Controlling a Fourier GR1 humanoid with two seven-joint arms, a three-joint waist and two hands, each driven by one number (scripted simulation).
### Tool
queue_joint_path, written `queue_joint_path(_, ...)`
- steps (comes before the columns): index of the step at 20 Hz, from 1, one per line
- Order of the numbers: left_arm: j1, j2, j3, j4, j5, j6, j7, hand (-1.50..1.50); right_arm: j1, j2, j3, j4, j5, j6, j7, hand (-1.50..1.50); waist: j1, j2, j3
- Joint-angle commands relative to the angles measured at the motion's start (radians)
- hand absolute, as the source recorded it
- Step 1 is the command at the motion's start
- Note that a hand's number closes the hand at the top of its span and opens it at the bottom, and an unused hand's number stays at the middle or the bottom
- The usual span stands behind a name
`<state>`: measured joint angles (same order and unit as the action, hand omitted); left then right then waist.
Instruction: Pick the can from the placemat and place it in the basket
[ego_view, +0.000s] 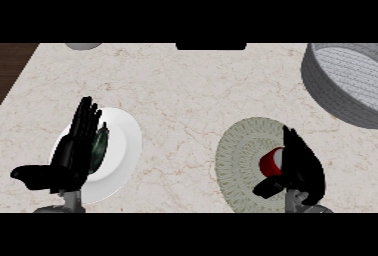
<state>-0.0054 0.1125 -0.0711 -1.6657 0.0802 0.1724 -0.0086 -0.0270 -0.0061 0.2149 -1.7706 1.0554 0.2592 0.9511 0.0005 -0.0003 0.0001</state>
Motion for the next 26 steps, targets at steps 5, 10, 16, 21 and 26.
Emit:
queue_joint_path(5,0.018,-0.007,0.038,-0.002,0.0,-0.028,-0.016,0.0,0.059,-0.002,-0.004,-0.04,-0.014,-0.043,-0.017,-1.5,-0.002,-0.001,0.0)
queue_joint_path(10,0.028,-0.005,0.013,-0.051,-0.01,-0.037,0.028,0.0,-0.003,-0.086,-0.013,0.105,-0.03,0.033,-0.127,1.5,0.002,-0.001,0.0)
queue_joint_path(16,0.032,-0.029,0.032,-0.003,-0.012,-0.052,-0.018,0.0,-0.034,-0.045,0.033,0.101,0.023,0.041,-0.084,1.5,0.001,0.0,0.0)
queue_joint_path(21,-0.032,-0.047,-0.029,-0.03,-0.061,-0.026,0.043,0.0,-0.346,-0.04,-0.187,0.503,0.019,-0.08,-0.072,1.5,0.061,0.022,0.003)
queue_joint_path(26,-0.069,-0.053,-0.037,-0.022,-0.043,-0.05,0.026,0.0,-0.502,-0.102,-0.328,0.653,0.018,-0.144,-0.008,1.5,0.118,0.054,0.005)
